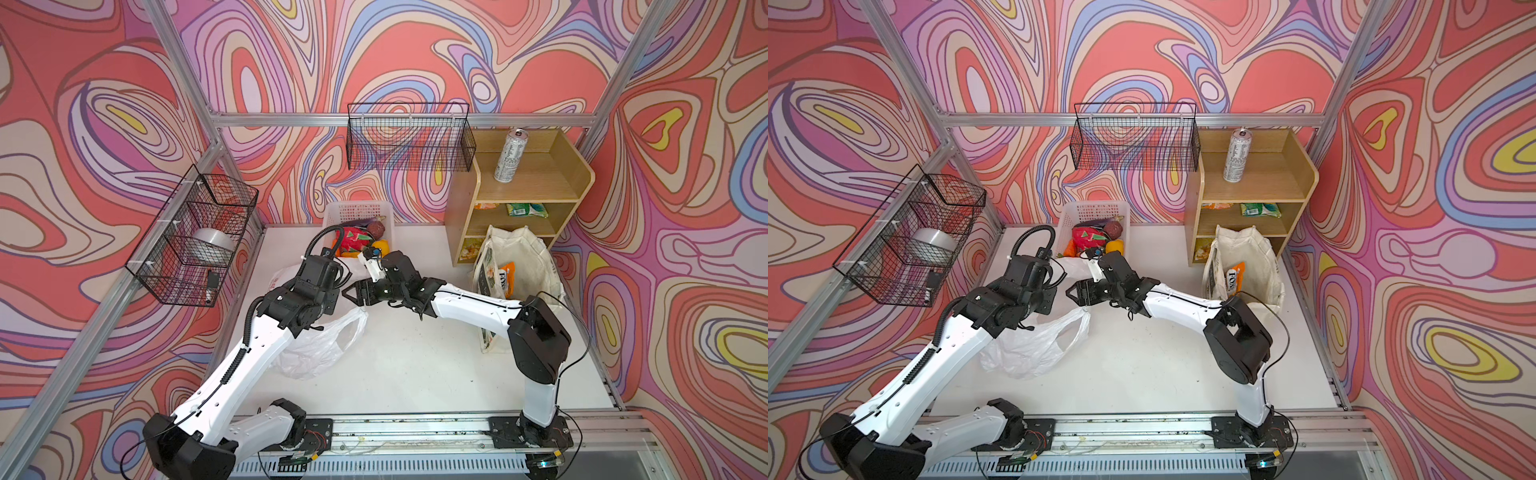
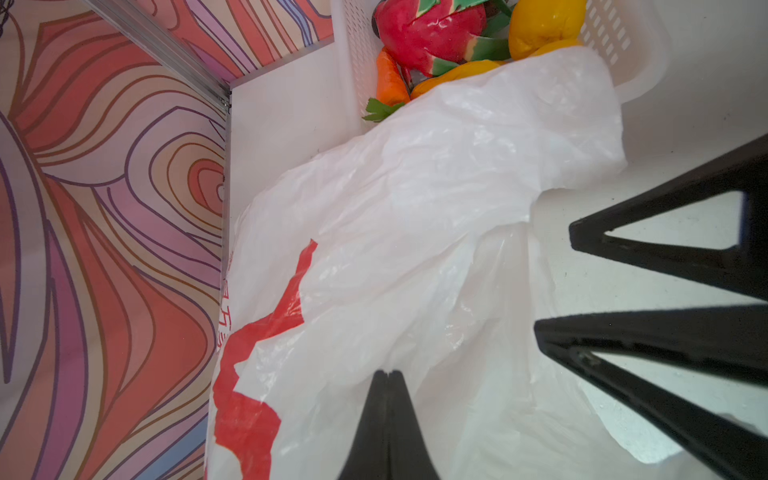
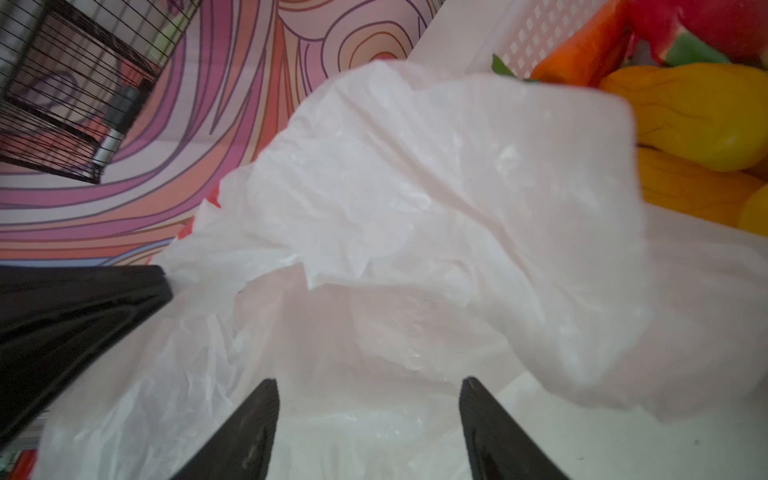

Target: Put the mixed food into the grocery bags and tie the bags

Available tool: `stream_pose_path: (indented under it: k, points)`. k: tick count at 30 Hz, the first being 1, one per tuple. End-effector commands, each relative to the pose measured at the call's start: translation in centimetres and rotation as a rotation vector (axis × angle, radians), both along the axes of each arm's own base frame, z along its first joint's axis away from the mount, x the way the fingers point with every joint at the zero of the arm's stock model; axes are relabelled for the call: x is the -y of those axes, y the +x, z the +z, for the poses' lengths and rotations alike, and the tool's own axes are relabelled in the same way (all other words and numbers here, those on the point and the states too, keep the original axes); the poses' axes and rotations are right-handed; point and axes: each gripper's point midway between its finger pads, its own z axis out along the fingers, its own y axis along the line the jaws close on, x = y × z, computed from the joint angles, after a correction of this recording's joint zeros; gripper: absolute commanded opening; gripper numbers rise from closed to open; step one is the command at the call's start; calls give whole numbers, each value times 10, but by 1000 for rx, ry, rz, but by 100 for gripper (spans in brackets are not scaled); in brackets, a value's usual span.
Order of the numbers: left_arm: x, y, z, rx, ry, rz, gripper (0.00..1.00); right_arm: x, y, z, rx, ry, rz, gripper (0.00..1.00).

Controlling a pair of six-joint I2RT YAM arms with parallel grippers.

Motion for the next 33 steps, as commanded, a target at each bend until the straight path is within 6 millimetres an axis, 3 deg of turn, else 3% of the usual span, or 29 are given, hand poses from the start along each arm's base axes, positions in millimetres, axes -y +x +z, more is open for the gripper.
stream_pose_path:
  k: [1,8,22,23,25,28,33]
  points:
    - [0,-2,4,8,-30,-1,0,2,-4,32,-47,145,-5,72]
    - [-1,-4,4,15,-50,-8,0,-12,-3,45,-168,317,1,74]
    - [5,-6,3,18,-76,-55,0,-47,25,32,-302,422,-19,74]
    - [5,-6,3,25,-76,-61,5,-49,26,34,-308,432,-14,74]
    - [4,-8,8,54,-83,-71,32,-51,28,38,-318,454,-10,74]
    - [1,-14,23,114,-108,-86,62,-54,30,45,-324,480,-4,73]
    - [4,-27,33,140,-140,-127,75,-57,31,60,-322,512,14,73]
